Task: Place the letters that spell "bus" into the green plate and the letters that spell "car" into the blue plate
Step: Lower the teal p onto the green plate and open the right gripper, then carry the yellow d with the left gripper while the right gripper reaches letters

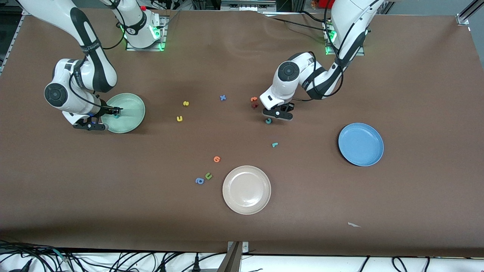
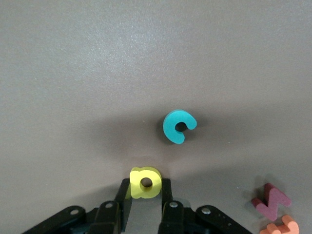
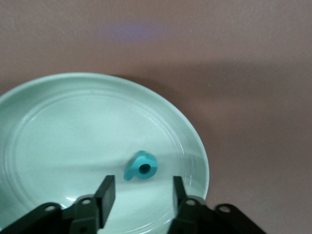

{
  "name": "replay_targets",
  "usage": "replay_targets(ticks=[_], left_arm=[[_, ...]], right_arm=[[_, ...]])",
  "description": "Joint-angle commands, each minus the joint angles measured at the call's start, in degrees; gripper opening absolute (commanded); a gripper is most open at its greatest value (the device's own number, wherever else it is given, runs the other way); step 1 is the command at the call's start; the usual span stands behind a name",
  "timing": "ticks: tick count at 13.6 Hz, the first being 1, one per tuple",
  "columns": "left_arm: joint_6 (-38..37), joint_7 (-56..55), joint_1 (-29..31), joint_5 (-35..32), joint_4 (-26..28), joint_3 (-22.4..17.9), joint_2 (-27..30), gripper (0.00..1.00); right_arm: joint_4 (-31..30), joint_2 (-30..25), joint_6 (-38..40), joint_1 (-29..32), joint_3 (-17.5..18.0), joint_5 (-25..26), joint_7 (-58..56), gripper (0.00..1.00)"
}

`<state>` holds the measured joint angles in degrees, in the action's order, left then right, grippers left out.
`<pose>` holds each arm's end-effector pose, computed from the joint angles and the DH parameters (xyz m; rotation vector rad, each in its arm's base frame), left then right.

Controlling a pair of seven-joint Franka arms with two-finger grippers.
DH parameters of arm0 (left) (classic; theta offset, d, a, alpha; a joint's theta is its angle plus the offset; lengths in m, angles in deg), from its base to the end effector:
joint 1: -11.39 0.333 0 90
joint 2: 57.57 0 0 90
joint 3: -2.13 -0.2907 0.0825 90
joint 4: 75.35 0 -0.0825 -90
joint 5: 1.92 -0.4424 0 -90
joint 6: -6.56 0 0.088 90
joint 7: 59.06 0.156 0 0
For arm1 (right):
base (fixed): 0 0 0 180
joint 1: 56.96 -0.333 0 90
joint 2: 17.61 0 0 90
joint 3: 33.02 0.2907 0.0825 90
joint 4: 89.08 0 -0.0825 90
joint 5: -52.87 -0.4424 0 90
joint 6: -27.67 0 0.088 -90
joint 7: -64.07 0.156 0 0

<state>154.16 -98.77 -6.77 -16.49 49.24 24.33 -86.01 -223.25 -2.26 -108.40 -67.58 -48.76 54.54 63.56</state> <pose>0.4176 -0.3875 0.0510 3.1129 -0.2999 -0.1017 0.5006 -0.0593 0.0855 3.0412 -0.0851 -0.3511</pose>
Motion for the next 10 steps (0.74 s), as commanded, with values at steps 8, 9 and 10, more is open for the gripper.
replay_targets(ticks=[8, 9, 10], left_arm=[[-8.1, 5.0, 6.4, -1.2, -0.8, 0.7, 4.7, 0.20], [-9.9, 6.6, 8.4, -1.1, -1.2, 1.1, 5.3, 0.20], [-11.1, 8.2, 10.0, -1.1, -1.5, 1.1, 5.9, 0.20]], right_arm=[[-0.1, -6.8, 4.1, -0.3, 16.1, -5.9, 21.5, 0.97], [0.0, -6.7, 3.4, -0.3, 18.5, -7.4, 22.2, 0.97], [-0.1, -6.6, 2.2, -0.3, 21.1, -7.6, 22.4, 0.97]])
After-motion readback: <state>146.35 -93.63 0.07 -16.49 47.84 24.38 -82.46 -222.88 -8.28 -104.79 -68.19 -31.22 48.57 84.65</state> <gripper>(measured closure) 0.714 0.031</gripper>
